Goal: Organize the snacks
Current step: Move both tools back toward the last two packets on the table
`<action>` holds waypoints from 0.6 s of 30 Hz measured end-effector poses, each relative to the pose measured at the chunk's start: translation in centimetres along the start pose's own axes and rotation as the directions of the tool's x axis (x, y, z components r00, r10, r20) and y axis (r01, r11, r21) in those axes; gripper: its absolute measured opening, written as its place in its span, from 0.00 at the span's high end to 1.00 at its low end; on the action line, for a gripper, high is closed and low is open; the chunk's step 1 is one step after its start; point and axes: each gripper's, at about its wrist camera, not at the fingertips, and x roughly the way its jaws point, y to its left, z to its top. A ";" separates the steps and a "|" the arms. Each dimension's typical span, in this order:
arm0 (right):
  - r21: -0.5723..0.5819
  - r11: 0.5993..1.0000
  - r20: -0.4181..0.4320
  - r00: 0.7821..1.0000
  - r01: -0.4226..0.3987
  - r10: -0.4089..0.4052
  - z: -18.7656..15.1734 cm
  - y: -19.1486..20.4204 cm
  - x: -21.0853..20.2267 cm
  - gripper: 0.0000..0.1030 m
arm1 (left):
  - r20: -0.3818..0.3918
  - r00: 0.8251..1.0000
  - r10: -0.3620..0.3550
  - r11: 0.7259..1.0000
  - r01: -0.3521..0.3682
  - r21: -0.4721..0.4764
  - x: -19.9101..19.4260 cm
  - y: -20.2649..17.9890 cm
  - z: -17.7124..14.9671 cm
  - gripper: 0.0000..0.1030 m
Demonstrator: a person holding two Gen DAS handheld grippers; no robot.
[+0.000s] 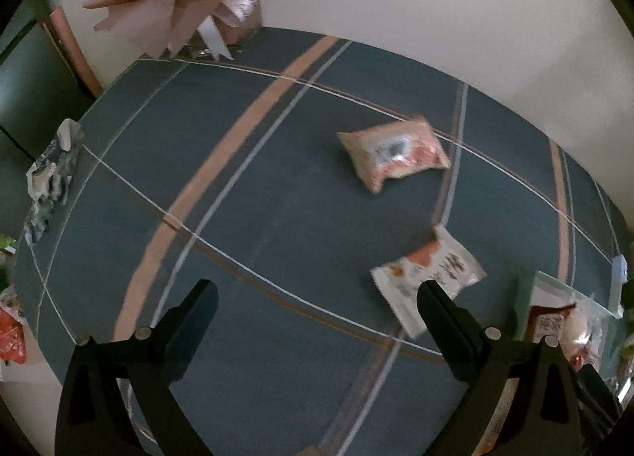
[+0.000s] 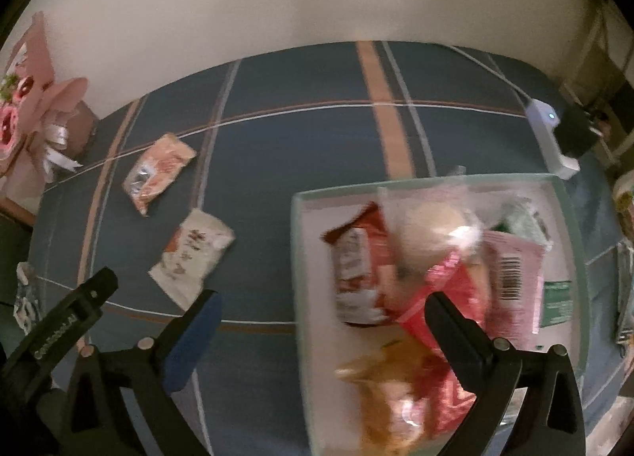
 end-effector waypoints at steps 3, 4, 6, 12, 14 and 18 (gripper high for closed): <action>-0.019 1.000 0.005 1.000 -0.018 0.018 0.0 1.8 0.4 0.00 | 0.001 1.000 0.007 1.000 -0.007 -0.015 0.3 1.1 0.6 0.02; -0.029 0.999 0.005 1.000 -0.027 0.027 0.0 2.7 0.7 0.00 | 0.001 1.000 0.012 1.000 -0.012 -0.022 0.5 1.6 0.8 0.02; -0.047 0.999 0.011 1.000 -0.025 0.025 0.1 3.9 1.0 0.00 | -0.002 1.000 0.020 0.999 -0.020 -0.038 0.9 2.4 1.1 0.02; -0.085 0.996 0.020 0.999 -0.026 0.027 0.5 6.5 2.7 0.00 | -0.043 0.999 0.032 0.995 -0.036 -0.094 3.2 4.2 2.0 0.02; -0.088 0.996 0.015 0.999 -0.032 0.034 0.6 6.9 3.4 0.00 | -0.048 0.998 0.033 0.995 -0.037 -0.096 3.8 4.2 2.1 0.02; -0.094 0.995 0.001 0.999 -0.040 0.040 0.7 7.9 5.4 0.00 | -0.057 0.998 0.037 0.996 -0.041 -0.081 4.8 3.9 2.4 0.02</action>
